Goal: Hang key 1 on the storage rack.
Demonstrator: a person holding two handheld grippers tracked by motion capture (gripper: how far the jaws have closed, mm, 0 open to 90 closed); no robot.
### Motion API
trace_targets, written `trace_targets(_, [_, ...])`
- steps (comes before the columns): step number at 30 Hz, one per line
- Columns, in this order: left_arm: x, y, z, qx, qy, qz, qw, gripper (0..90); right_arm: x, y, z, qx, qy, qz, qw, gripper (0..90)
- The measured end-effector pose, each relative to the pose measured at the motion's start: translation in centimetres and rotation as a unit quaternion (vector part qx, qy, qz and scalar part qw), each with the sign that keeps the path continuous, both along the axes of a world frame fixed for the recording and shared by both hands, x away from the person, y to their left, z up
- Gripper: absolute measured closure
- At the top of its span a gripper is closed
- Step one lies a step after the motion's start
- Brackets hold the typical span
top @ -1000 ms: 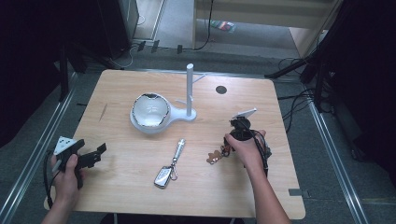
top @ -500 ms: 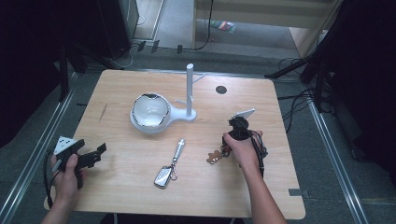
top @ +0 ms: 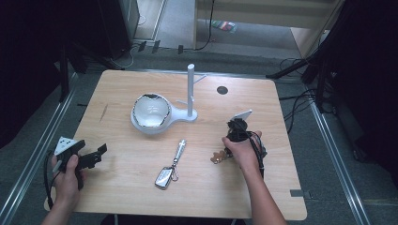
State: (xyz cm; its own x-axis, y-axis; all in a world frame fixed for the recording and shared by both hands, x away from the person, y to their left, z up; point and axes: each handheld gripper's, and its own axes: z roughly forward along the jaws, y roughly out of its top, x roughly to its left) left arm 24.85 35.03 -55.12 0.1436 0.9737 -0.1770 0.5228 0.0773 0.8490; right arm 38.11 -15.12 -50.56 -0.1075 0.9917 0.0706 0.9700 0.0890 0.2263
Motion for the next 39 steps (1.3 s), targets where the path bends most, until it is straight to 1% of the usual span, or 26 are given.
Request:
trace_targets(2, [0.0, 0.0, 0.0, 0.000, 0.000, 0.000, 1.0000, 8.0, 0.0, 0.1, 0.0, -0.005, -0.002, 0.004, 1.0000, 69.5])
trace_targets(3, [0.0, 0.0, 0.0, 0.001, 0.001, -0.001, 1.0000, 8.1, 0.0, 0.1, 0.0, -0.011, -0.002, 0.007, 0.9999, 71.9])
trace_targets(5, [0.0, 0.0, 0.0, 0.001, 0.000, -0.001, 1.0000, 8.0, 0.0, 0.0, 0.0, -0.010, -0.001, 0.008, 0.9999, 73.0])
trace_targets(7, [0.0, 0.0, 0.0, 0.001, -0.001, -0.001, 1.0000, 8.1, 0.0, -0.2, 0.0, -0.006, 0.000, 0.008, 1.0000, 75.1])
trace_targets(10, [0.0, 0.0, 0.0, 0.001, 0.000, -0.001, 1.0000, 8.0, -0.2, -0.6, -0.1, 0.005, -0.009, 0.008, 0.9999, 77.3])
trace_targets(12, [0.0, 0.0, 0.0, 0.002, 0.000, -0.001, 1.0000, 8.1, -0.4, -0.9, -0.1, 0.016, -0.018, 0.006, 0.9997, 78.4])
trace_targets(14, [0.0, -0.1, 0.0, 0.003, 0.000, -0.001, 1.0000, 8.0, -0.8, -1.1, -0.3, 0.026, -0.036, 0.011, 0.9989, 79.0])
trace_targets(15, [0.0, 0.0, 0.0, 0.002, 0.000, -0.001, 1.0000, 8.1, -0.9, -1.2, -0.2, 0.025, -0.040, 0.011, 0.9988, 79.1])
trace_targets(18, [0.0, -0.1, 0.0, 0.003, 0.000, -0.002, 1.0000, 8.0, -1.4, -1.4, -0.1, 0.030, -0.069, 0.016, 0.9971, 79.4])
trace_targets(19, [0.0, -0.1, 0.0, 0.003, 0.000, -0.002, 1.0000, 8.0, -1.4, -1.4, -0.1, 0.030, -0.069, 0.016, 0.9971, 79.4])
trace_targets(20, [0.0, -0.1, 0.0, 0.004, 0.000, -0.002, 1.0000, 8.1, -1.8, -1.6, 0.4, 0.041, -0.091, 0.014, 0.9949, 79.4])
trace_targets(22, [0.0, -0.1, 0.0, 0.004, 0.000, -0.002, 1.0000, 8.0, -2.1, -1.6, 0.9, 0.044, -0.113, 0.014, 0.9925, 79.5])
trace_targets(23, [0.0, -0.1, 0.0, 0.003, 0.000, -0.002, 1.0000, 8.1, -2.3, -1.6, 1.2, 0.047, -0.127, 0.021, 0.9905, 79.5])
trace_targets(24, [0.0, -0.1, 0.0, 0.003, 0.000, -0.002, 1.0000, 8.0, -2.5, -1.6, 1.5, 0.050, -0.138, 0.022, 0.9890, 79.6])
trace_targets(25, [0.0, -0.1, 0.0, 0.003, 0.000, -0.002, 1.0000, 8.1, -2.5, -1.6, 1.5, 0.050, -0.138, 0.022, 0.9890, 79.6])
trace_targets(26, [0.0, -0.1, 0.0, 0.003, 0.000, -0.002, 1.0000, 8.1, -2.6, -1.6, 1.9, 0.049, -0.145, 0.019, 0.9880, 79.6])
trace_targets(28, [0.0, -0.1, 0.0, 0.004, 0.000, -0.001, 1.0000, 8.1, -3.0, -1.6, 2.6, 0.061, -0.170, 0.022, 0.9833, 79.6])
trace_targets(29, [0.0, -0.1, 0.0, 0.004, 0.000, -0.001, 1.0000, 8.1, -3.2, -1.6, 3.2, 0.066, -0.188, 0.021, 0.9797, 79.6])
trace_targets(30, [0.0, -0.1, 0.0, 0.004, 0.000, -0.001, 1.0000, 8.0, -3.2, -1.6, 3.2, 0.066, -0.188, 0.021, 0.9797, 79.6])
trace_targets(33, [0.0, -0.1, 0.0, 0.004, 0.000, -0.001, 1.0000, 8.0, -3.5, -1.5, 4.0, 0.072, -0.213, 0.023, 0.9741, 79.6])
trace_targets(34, [0.0, -0.1, 0.0, 0.005, 0.000, -0.001, 1.0000, 8.1, -3.6, -1.5, 4.5, 0.083, -0.231, 0.027, 0.9691, 79.6])
trace_targets(35, [0.0, -0.1, 0.0, 0.005, -0.001, 0.000, 1.0000, 8.1, -3.6, -1.5, 4.7, 0.082, -0.238, 0.028, 0.9675, 79.7])
trace_targets(36, [0.0, -0.1, 0.0, 0.005, -0.001, 0.000, 1.0000, 8.1, -3.6, -1.5, 4.7, 0.082, -0.238, 0.028, 0.9675, 79.7])
trace_targets(37, [0.0, -0.1, 0.0, 0.005, -0.001, 0.000, 1.0000, 8.1, -3.8, -1.3, 5.4, 0.088, -0.256, 0.030, 0.9621, 79.7])
trace_targets(38, [0.0, -0.1, 0.0, 0.005, 0.000, 0.000, 1.0000, 8.1, -3.8, -1.3, 5.4, 0.088, -0.256, 0.030, 0.9621, 79.7])
trace_targets(39, [0.0, -0.1, 0.0, 0.004, 0.000, -0.001, 1.0000, 8.1, -3.8, -1.3, 5.5, 0.086, -0.263, 0.032, 0.9606, 79.7])
